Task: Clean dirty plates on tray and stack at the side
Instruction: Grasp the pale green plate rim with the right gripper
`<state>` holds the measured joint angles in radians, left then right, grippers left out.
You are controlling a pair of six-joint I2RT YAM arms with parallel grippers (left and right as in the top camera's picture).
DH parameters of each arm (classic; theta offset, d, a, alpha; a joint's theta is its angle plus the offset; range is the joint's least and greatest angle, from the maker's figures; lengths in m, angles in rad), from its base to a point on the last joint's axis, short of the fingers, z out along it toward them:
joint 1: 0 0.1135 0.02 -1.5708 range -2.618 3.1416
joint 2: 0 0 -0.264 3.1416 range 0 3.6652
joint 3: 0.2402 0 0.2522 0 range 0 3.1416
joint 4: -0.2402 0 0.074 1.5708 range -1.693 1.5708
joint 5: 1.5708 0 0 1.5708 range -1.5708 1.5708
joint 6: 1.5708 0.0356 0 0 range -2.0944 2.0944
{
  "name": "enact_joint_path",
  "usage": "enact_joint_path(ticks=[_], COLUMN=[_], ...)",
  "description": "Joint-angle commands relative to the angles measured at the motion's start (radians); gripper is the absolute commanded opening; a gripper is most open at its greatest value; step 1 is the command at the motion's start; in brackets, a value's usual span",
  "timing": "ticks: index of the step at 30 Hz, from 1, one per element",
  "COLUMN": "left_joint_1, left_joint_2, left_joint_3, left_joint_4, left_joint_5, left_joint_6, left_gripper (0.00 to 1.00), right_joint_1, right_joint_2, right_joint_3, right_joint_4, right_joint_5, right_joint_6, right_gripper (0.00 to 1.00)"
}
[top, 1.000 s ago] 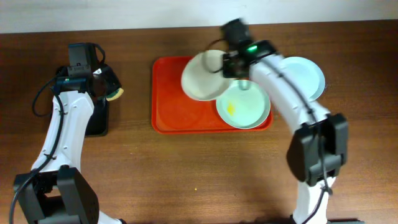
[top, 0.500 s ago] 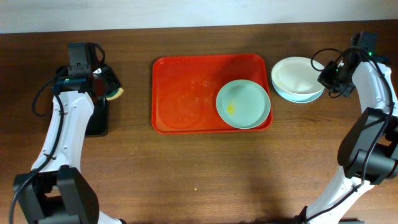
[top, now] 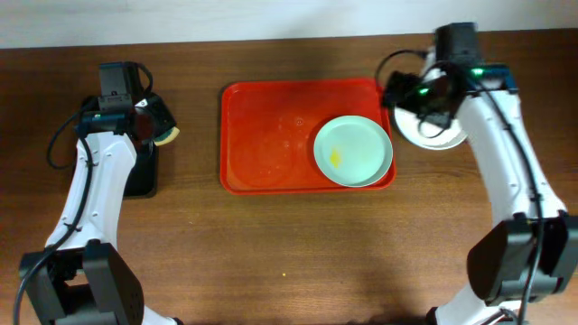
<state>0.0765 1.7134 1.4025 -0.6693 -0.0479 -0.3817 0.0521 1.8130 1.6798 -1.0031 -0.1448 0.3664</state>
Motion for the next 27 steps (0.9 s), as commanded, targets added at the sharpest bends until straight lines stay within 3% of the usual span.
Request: enact_joint_path(ticks=[1,3,6,10,13,19,24,27], left_joint_1=[0.005,0.005,0.005,0.005,0.005,0.005,0.005,0.005], left_joint_2=[-0.01,-0.01,-0.01,-0.01,-0.01,-0.01,-0.01,-0.01], left_joint_3=[-0.003,-0.003,-0.003,-0.003,-0.003,-0.003,-0.003,-0.003], left_joint_4=[0.002,0.002,0.002,0.003,0.002,0.006,0.005,0.006], left_joint_5=[0.008,0.008,0.008,0.008,0.008,0.008,0.008,0.008], left_joint_6=[0.009,0.009,0.009,0.008,0.009,0.009,0.009,0.008], left_gripper=[0.0,0.0,0.0,0.0,0.0,0.0,0.0,0.0], right_joint_1=[0.08,0.087,0.085,0.085,0.076,0.026,0.02,0.021], right_joint_2=[0.041,0.051,0.053,0.065,0.113,0.132,0.182,0.182], right_joint_3=[-0.006,-0.023,-0.115,-0.338,-0.344,-0.295,-0.295,-0.295], right_joint_4=[-0.055,-0.084,-0.047,0.206,0.284,0.295,0.331,0.338], right_joint_5=[0.024,0.092,0.136,0.139,0.134,0.135,0.106,0.062], right_joint_6=[-0.066,0.008,0.043,0.043,0.036,-0.154,-0.153,-0.153], right_gripper=[0.99,0.99,0.81,0.72,0.64,0.65,0.64,0.57])
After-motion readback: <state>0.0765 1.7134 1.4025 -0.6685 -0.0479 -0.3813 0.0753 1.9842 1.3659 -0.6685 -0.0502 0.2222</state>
